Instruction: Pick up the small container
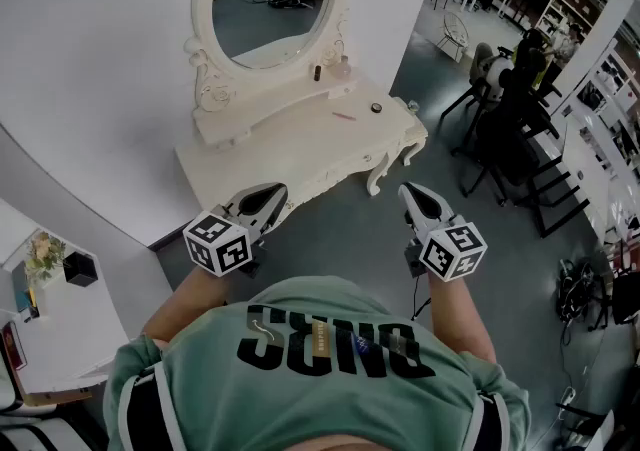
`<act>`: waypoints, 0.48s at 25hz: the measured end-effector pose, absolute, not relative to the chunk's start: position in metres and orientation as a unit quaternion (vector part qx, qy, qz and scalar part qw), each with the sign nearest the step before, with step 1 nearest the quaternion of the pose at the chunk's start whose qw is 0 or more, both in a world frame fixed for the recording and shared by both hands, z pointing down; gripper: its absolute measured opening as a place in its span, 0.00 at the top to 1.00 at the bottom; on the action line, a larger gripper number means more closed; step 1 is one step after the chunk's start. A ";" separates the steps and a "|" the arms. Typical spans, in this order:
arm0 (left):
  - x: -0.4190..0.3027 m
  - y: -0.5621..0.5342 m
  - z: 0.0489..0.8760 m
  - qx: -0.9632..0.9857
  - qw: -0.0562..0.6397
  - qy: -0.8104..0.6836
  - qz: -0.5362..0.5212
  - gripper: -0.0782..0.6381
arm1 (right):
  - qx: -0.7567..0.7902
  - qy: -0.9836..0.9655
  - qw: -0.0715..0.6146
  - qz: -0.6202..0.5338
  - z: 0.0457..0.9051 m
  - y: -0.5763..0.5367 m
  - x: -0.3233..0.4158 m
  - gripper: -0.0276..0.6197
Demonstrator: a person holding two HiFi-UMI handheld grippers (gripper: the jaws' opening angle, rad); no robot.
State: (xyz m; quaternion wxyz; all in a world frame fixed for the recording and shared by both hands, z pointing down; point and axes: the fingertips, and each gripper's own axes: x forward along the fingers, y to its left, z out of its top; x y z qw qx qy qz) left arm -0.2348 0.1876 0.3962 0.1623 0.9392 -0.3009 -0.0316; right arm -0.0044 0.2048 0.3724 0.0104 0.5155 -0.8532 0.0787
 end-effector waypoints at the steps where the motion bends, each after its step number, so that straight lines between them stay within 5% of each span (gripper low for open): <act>1: -0.235 0.187 0.396 0.939 0.162 -0.301 -0.032 0.89 | 0.515 -0.854 0.010 0.078 0.372 0.204 -0.005 0.95; 12: -0.235 0.184 0.399 0.940 0.162 -0.300 -0.027 0.88 | 0.505 -0.859 0.013 0.082 0.374 0.199 -0.010 0.95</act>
